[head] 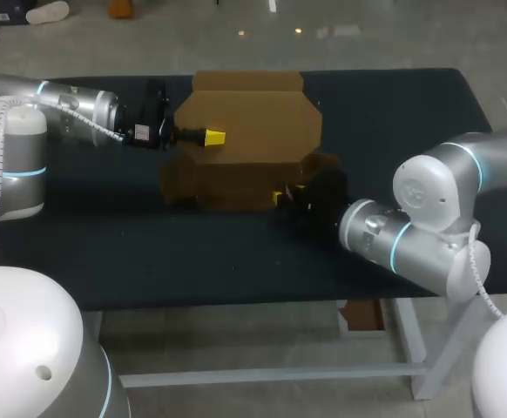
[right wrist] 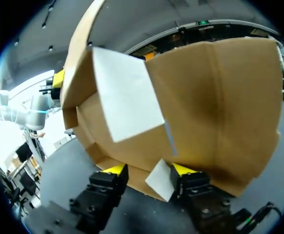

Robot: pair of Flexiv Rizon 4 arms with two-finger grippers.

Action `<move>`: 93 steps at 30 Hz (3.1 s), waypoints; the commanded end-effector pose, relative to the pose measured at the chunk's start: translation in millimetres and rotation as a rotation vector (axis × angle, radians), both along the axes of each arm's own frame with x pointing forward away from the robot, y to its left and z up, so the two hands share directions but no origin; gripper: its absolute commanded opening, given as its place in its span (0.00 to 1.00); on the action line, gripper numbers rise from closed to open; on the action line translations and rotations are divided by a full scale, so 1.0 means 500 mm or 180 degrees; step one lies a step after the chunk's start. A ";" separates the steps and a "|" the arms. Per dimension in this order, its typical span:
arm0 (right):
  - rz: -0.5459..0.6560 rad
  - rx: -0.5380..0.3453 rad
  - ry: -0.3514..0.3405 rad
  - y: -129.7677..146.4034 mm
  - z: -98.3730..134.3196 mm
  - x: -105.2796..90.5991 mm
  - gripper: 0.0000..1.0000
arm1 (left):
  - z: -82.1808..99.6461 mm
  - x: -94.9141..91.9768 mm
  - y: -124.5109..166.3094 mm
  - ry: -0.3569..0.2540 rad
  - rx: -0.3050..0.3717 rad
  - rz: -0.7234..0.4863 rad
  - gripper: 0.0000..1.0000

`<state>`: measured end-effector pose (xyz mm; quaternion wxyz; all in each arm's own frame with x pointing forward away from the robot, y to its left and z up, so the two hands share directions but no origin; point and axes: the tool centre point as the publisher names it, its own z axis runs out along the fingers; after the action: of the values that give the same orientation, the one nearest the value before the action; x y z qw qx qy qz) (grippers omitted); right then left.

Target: Assemble the packaging by folding the flat box into shape, placing the metal phone stand inside, and closing the box properly

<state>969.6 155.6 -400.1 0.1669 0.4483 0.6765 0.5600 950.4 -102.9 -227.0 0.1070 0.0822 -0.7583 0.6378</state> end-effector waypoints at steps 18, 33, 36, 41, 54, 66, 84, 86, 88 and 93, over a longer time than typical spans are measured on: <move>-0.0077 -0.0099 -0.0112 -0.057 0.033 -0.105 0.60 | -0.004 0.000 -0.001 0.0001 0.0001 -0.0004 0.00; -0.0089 -0.0207 -0.0220 -0.132 0.072 -0.188 0.53 | -0.004 0.000 -0.001 0.0001 0.0001 -0.0004 0.00; -0.0117 -0.0231 -0.0221 -0.144 0.071 -0.192 0.51 | -0.004 0.000 -0.001 0.0001 0.0001 -0.0004 0.00; -0.0120 -0.0199 -0.0236 -0.149 0.069 -0.193 0.53 | -0.004 0.000 -0.001 0.0001 0.0001 -0.0004 0.00; -0.0141 -0.0177 -0.0320 -0.163 0.077 -0.188 0.52 | -0.004 0.000 -0.001 0.0001 0.0001 -0.0004 0.00; -0.0064 -0.0270 -0.0424 -0.182 0.096 -0.201 0.00 | -0.004 0.000 -0.001 0.0001 0.0001 -0.0004 0.00; -0.0039 -0.0338 -0.0433 -0.199 0.101 -0.213 0.00 | -0.006 0.026 -0.008 -0.0074 -0.0006 0.0080 0.00; -0.0037 -0.0341 -0.0429 -0.199 0.100 -0.213 0.00 | -0.009 0.026 -0.007 -0.0063 -0.0012 0.0081 0.00; -0.0035 -0.0346 -0.0426 -0.199 0.100 -0.213 0.00 | -0.012 0.024 -0.007 -0.0060 -0.0007 0.0081 0.00; -0.0028 -0.0356 -0.0414 -0.199 0.099 -0.211 0.00 | -0.020 0.024 -0.003 -0.0044 0.0000 0.0093 0.00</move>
<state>863.4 56.0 -350.7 0.2385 0.4046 0.6916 0.5487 962.2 -104.3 -231.8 0.0916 0.0891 -0.7585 0.6390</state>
